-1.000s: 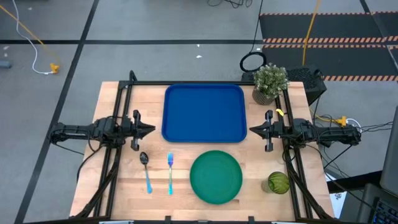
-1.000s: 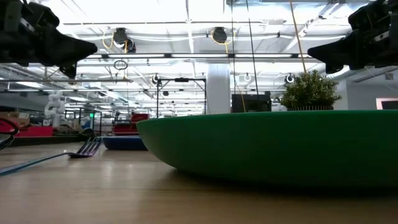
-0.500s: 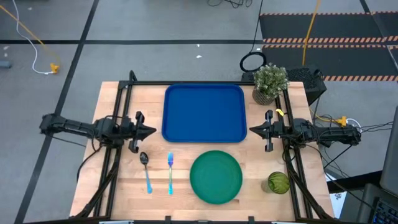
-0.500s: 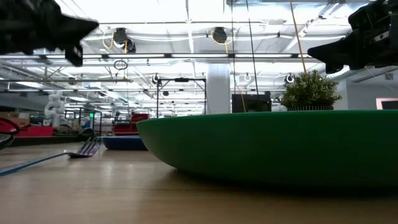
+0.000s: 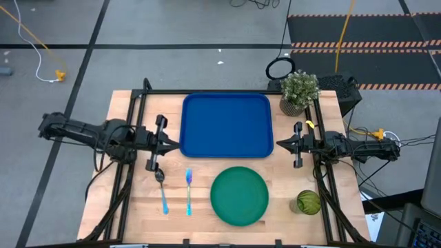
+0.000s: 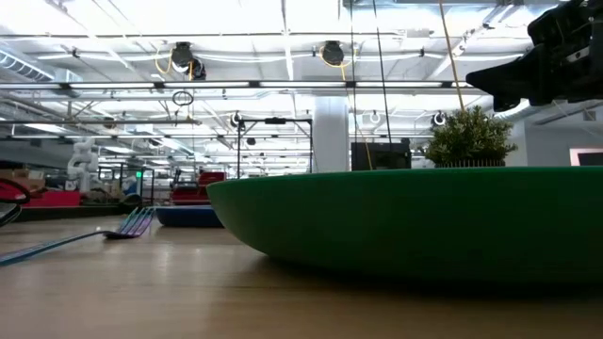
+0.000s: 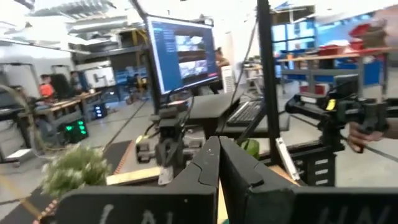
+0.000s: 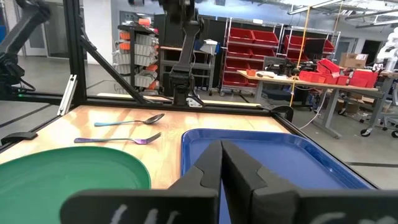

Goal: Pick and place plate/cup/fork/spoon on tray
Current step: Put the green glass on the top left of the blue tray

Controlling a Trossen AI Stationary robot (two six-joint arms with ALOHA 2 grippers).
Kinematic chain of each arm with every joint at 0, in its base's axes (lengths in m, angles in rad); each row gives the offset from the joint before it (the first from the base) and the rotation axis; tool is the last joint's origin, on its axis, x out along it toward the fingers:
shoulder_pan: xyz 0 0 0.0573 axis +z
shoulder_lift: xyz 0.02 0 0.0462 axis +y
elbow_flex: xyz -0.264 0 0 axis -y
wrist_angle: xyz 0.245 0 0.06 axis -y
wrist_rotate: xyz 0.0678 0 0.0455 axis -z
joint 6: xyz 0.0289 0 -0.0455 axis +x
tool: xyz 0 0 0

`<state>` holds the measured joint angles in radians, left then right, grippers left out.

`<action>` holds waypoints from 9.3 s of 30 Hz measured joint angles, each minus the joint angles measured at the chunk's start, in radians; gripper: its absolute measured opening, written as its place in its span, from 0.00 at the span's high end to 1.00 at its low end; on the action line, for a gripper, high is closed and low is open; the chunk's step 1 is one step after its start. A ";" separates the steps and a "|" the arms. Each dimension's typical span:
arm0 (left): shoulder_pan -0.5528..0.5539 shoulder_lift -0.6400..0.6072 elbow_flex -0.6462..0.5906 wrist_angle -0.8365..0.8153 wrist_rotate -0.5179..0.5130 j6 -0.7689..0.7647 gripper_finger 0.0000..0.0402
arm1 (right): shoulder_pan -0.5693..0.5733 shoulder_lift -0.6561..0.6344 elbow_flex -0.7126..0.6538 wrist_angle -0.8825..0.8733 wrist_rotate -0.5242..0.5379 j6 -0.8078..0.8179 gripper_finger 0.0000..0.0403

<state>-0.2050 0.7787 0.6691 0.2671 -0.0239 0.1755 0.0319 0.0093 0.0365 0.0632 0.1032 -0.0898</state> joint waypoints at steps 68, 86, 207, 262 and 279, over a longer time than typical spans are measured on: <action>-0.133 0.413 0.338 -0.408 -0.171 -0.151 0.99 | 0.723 1.208 1.352 -1.249 -0.081 1.348 1.00; -0.132 0.413 0.338 -0.407 -0.181 -0.159 0.94 | 0.972 1.406 1.352 -1.161 -0.106 1.693 0.69; -0.086 0.571 0.338 -0.338 -0.553 -0.075 0.22 | 0.375 1.402 1.475 -0.926 0.446 0.262 1.00; 0.009 0.689 0.339 -0.394 -0.468 -0.225 0.01 | 0.243 1.402 1.324 -0.560 0.304 -0.096 1.00; 0.029 0.690 0.338 -0.397 -0.385 -0.189 0.01 | 0.211 1.400 1.324 -0.501 0.266 -0.115 1.00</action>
<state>-0.1758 1.4684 1.0069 -0.1295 -0.4088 -0.0134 0.2428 1.4097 1.3609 -0.4374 0.3695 -0.2047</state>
